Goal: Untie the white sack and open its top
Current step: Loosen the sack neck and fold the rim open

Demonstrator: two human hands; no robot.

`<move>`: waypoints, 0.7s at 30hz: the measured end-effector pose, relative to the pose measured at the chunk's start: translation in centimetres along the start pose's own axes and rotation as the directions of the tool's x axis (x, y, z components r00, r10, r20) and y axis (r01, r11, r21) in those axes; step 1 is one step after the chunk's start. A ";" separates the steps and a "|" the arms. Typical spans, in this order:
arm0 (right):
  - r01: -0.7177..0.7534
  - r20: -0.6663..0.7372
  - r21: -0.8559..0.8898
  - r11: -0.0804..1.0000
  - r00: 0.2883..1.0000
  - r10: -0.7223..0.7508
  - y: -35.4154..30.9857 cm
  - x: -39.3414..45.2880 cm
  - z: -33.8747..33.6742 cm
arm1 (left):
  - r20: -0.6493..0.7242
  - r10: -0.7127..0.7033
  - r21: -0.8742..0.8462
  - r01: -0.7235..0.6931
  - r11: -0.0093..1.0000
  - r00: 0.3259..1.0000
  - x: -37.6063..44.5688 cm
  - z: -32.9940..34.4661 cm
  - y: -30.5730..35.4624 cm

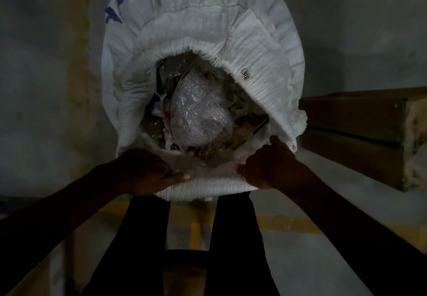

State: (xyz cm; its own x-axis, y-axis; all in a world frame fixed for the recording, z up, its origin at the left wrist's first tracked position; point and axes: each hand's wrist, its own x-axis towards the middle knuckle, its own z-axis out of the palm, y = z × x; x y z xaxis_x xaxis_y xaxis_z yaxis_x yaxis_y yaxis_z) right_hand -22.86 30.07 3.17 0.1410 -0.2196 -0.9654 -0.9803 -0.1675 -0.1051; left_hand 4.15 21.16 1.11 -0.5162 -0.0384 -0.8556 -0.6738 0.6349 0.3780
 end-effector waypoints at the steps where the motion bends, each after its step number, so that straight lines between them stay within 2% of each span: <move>1: 0.016 -0.039 -0.016 1.000 0.999 -0.016 -0.3 -0.2 -0.1 | -0.035 0.005 -0.010 -0.006 1.000 0.999 0.1 0.2 0.1; 2: 0.051 -0.148 -0.052 0.997 0.987 -0.058 -0.6 -0.4 -0.2 | -0.092 0.013 -0.005 -0.013 1.000 0.996 0.3 0.4 0.2; 3: 0.061 -0.322 -0.099 0.993 0.942 -0.090 -0.8 -0.1 0.0 | -0.185 0.019 0.006 -0.018 1.000 0.983 0.5 0.7 0.1; 4: 0.039 -0.489 -0.124 0.991 0.867 -0.095 -0.9 0.1 0.3 | -0.296 0.012 0.018 -0.007 1.000 0.955 0.7 0.8 0.1; 5: 0.006 -0.607 -0.119 0.993 0.791 -0.078 -0.8 0.4 0.9 | -0.400 -0.002 0.024 0.013 1.000 0.916 0.9 0.9 0.0; 6: -0.013 -0.650 -0.094 0.996 0.758 -0.051 -0.7 0.7 1.2 | -0.482 -0.015 0.020 0.028 0.999 0.876 1.0 0.9 -0.2; 8: -0.035 -0.687 -0.059 0.998 0.726 -0.015 -0.5 1.5 1.6 | -0.573 -0.026 -0.011 0.024 1.000 0.819 1.0 0.8 -0.5; 10: -0.052 -0.721 -0.010 0.999 0.692 0.028 -0.4 1.4 1.0 | -0.604 -0.014 -0.025 -0.002 1.000 0.797 1.2 0.4 -0.5; 13: -0.074 -0.684 0.055 0.996 0.723 0.091 -0.4 1.8 0.5 | -0.640 0.032 -0.017 -0.055 0.998 0.767 1.4 0.0 -0.1; 15: -0.007 -0.688 0.166 0.986 0.715 0.120 -0.6 2.4 0.0 | -0.656 0.036 -0.016 -0.062 0.998 0.754 1.7 -0.2 0.0; 17: 0.062 -0.722 0.278 0.958 0.672 0.166 -0.8 2.7 -0.5 | -0.637 -0.009 -0.074 -0.049 0.996 0.771 2.1 -0.5 0.0; 21: 0.257 -0.788 0.445 0.858 0.567 0.239 -0.4 3.7 -1.6 | -0.622 -0.141 -0.335 -0.099 0.937 0.770 3.0 -1.7 -0.3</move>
State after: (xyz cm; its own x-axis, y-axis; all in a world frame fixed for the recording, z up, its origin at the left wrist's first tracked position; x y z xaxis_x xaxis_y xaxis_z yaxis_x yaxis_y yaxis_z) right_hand -21.68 27.76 0.08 -0.0449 -0.9222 -0.3841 -0.8666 0.2272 -0.4443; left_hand 1.91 19.53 -0.94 -0.6314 -0.5994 -0.4921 -0.7574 0.3405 0.5572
